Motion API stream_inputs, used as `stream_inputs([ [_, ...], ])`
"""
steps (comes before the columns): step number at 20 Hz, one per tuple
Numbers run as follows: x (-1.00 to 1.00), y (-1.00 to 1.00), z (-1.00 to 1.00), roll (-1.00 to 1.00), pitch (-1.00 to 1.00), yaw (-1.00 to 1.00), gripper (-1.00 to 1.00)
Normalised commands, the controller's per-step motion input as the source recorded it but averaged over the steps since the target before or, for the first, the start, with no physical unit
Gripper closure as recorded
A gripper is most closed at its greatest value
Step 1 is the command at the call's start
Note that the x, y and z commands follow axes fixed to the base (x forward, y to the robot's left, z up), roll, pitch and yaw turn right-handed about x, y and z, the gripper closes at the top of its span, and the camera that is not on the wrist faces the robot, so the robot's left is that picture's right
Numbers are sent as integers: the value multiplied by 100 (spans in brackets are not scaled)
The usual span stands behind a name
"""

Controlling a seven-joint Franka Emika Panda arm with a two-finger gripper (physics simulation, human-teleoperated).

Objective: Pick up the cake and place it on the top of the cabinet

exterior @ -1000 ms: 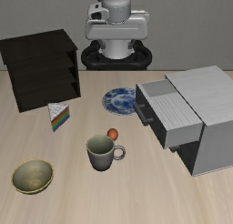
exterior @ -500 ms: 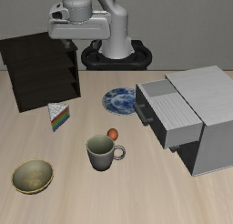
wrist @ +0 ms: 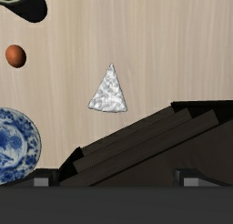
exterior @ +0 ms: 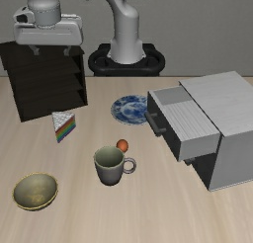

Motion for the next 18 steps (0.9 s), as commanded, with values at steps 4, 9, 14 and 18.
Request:
stream_inputs([
  [4,100,0,0,0,0,0,-100],
  [9,100,0,0,0,0,0,-100],
  [14,-40,20,-40,0,0,0,-100],
  [18,0,0,-100,0,0,0,-100],
])
